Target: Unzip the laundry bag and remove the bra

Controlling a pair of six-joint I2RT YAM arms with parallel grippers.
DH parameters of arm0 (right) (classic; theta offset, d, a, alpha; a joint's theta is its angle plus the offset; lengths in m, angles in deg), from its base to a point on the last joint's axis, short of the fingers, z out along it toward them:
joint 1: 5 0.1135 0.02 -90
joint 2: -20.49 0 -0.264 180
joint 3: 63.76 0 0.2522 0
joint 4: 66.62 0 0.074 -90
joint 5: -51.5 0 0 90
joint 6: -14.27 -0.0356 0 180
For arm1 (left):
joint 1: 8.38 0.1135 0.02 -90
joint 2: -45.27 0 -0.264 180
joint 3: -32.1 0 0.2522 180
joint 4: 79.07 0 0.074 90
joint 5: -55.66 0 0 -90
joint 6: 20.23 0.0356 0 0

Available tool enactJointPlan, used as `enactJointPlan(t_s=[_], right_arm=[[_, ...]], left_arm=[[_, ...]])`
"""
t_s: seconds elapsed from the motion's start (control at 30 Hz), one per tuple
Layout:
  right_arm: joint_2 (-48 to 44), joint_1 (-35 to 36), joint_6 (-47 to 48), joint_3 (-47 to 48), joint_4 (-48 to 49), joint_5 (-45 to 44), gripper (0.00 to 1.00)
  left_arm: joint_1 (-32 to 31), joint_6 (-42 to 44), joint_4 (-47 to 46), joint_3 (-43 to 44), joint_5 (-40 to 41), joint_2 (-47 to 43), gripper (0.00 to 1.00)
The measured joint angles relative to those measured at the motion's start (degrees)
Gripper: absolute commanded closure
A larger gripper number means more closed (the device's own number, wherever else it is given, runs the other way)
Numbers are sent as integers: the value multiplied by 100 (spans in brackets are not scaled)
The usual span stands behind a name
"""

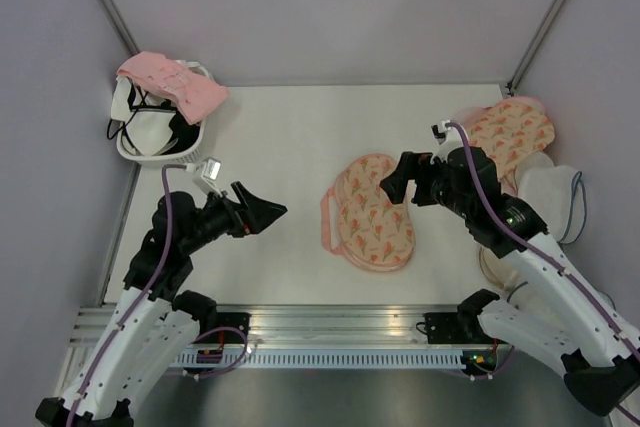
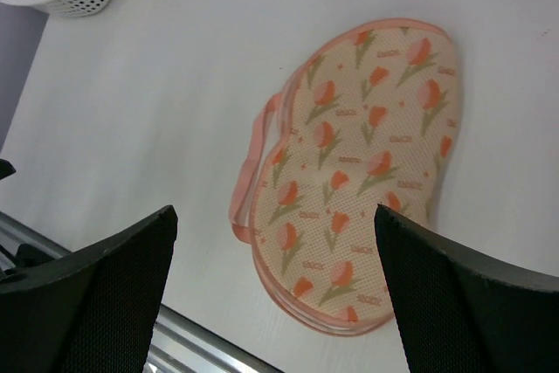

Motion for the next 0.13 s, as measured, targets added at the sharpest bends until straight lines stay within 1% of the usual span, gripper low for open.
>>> enactJointPlan(t_s=[0.13], right_arm=[[-339, 0, 116, -9, -481, -249, 2]], left_arm=[[0, 111, 59, 48, -136, 260, 1]])
